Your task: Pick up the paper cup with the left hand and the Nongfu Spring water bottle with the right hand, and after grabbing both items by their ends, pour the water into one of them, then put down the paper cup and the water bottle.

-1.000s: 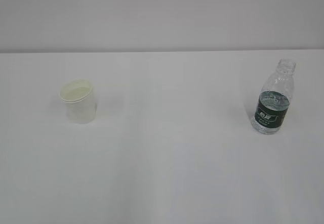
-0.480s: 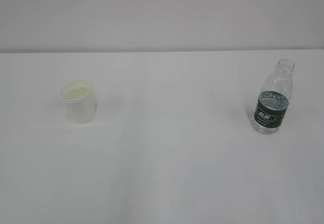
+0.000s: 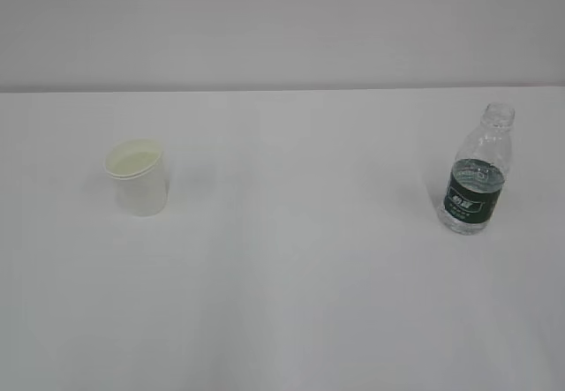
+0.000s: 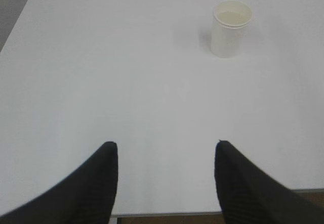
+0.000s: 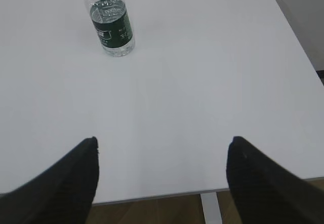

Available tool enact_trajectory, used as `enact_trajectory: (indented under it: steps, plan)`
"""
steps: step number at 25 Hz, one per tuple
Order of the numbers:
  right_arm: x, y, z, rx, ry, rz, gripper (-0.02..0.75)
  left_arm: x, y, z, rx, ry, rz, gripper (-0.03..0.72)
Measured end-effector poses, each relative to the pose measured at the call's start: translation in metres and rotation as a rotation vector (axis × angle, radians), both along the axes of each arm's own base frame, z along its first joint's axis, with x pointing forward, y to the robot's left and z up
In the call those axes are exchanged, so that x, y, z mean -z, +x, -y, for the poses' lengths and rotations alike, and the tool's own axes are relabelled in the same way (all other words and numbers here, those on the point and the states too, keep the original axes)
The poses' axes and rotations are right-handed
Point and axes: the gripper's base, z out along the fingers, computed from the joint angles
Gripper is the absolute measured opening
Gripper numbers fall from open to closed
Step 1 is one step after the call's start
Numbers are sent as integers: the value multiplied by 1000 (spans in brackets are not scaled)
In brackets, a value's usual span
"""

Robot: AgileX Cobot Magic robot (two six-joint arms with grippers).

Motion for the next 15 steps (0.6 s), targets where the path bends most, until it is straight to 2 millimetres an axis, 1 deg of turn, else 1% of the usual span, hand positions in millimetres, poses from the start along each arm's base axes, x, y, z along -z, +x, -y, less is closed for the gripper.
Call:
enact_trajectory:
  steps: [6,15]
  plan:
    - [0,0,0,1,0,0,588,0,0,0,-42,0,1,412]
    - [0,0,0,3,1,0,588,0,0,0,-45,0,2,387]
